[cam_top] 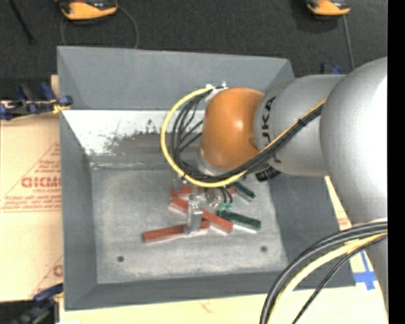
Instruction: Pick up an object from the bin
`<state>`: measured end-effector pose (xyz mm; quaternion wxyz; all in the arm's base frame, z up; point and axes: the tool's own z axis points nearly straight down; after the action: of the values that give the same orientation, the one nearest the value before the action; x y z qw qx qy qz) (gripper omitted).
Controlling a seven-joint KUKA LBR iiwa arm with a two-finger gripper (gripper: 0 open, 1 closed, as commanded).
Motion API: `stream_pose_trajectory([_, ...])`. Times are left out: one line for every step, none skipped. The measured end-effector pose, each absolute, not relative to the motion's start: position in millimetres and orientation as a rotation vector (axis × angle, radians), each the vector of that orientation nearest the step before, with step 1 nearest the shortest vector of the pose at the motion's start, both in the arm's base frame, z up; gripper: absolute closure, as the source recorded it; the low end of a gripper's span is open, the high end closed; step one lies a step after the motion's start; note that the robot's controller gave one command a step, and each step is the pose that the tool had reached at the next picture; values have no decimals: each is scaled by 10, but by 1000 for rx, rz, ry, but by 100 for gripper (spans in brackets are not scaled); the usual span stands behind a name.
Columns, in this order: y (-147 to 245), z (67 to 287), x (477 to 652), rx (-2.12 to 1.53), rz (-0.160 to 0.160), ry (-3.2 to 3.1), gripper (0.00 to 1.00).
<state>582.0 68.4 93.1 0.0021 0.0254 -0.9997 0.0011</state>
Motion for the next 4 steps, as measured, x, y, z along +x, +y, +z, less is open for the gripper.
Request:
stream_pose_trajectory([445, 707, 6104, 39, -3, -3143, 0])
stream_pose_trajectory([452, 713, 6101, 39, -3, -3145, 100])
stream_pose_trajectory([-176, 710, 6256, -161, 1, -3144, 100])
stream_pose_trajectory([-777, 858, 5731, -306, -1, -3128, 100])
